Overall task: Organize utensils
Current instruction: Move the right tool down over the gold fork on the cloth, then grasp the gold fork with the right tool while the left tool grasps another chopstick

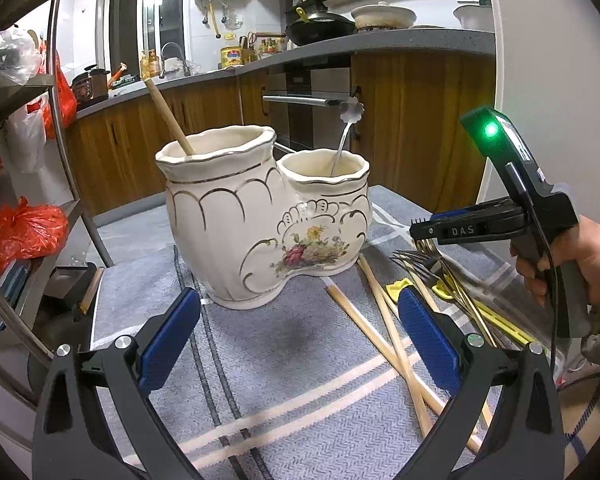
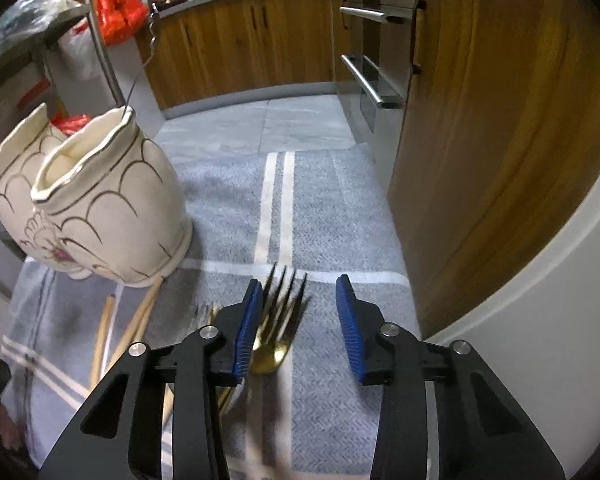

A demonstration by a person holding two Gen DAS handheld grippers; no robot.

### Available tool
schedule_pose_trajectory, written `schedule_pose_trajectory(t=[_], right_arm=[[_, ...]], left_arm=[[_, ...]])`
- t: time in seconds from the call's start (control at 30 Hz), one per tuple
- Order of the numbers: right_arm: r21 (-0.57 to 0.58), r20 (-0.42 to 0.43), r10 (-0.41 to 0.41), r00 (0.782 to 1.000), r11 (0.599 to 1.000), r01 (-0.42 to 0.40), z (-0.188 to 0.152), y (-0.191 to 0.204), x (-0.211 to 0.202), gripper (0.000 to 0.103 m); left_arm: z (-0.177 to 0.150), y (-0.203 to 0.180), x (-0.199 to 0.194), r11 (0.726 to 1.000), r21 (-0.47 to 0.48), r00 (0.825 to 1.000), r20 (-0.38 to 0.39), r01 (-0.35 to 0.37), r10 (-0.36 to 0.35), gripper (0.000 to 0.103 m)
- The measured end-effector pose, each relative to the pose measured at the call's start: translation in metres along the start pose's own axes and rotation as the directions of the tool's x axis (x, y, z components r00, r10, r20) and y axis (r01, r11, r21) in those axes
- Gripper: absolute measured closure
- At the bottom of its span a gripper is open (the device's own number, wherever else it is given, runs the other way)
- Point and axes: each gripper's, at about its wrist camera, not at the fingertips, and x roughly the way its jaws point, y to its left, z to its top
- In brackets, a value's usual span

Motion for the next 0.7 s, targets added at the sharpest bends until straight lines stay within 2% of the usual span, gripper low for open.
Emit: schedule_pose_trajectory(t=[0.1, 0.2, 0.27, 0.33, 0.37, 0.53, 0.67, 0.7], right_arm=[[0.007, -0.011, 0.03, 0.999, 1.0, -0.03, 0.004, -0.001, 0.005, 0.067], [-0.012, -0.002, 0.04, 0.999, 0.999, -0.04, 0.005, 0.001, 0.005, 0.076], [-0.012, 0.009, 0.051, 0.999, 0.999, -0.05, 0.003, 0.001, 0.006, 0.077], [-0.008, 0.016, 0.07, 0.997, 0.998, -0.07, 0.001, 0.001, 0.004, 0.085], [-0.016, 0.023, 0.062, 0.998, 0.998, -0.061, 0.0, 0.003, 0.002, 0.095], [-0.028, 0.1, 0.053, 0.994, 0.998, -0.05, -0.005, 0.004, -0.026, 0.098], [-0.034, 0.203, 0.06, 0.977, 0.998, -0.055, -0.004, 0.0, -0.061, 0.099], [-0.041, 0.249, 0.057, 0.967, 0.998, -0.049, -0.005, 0.001, -0.076, 0.099]], left_arm=[[0.0, -0.001, 0.001, 1.0, 0.003, 1.0, -0.002, 0.004, -0.004, 0.006], [0.0, -0.001, 0.001, 1.0, 0.004, 1.0, -0.004, 0.009, -0.009, 0.006], [-0.001, 0.0, 0.001, 1.0, 0.001, 1.0, -0.007, 0.016, -0.016, 0.006], [-0.001, 0.002, 0.001, 1.0, -0.004, 1.0, -0.014, 0.021, -0.021, 0.006], [-0.001, 0.003, 0.002, 1.0, -0.007, 1.0, -0.019, 0.021, -0.021, 0.006], [-0.002, 0.002, 0.003, 1.0, -0.001, 1.0, -0.021, 0.02, -0.02, 0.006], [-0.001, -0.002, 0.006, 0.999, 0.016, 0.999, -0.039, 0.028, -0.028, 0.006], [-0.002, -0.004, 0.006, 0.999, 0.024, 0.998, -0.048, 0.03, -0.029, 0.006]])
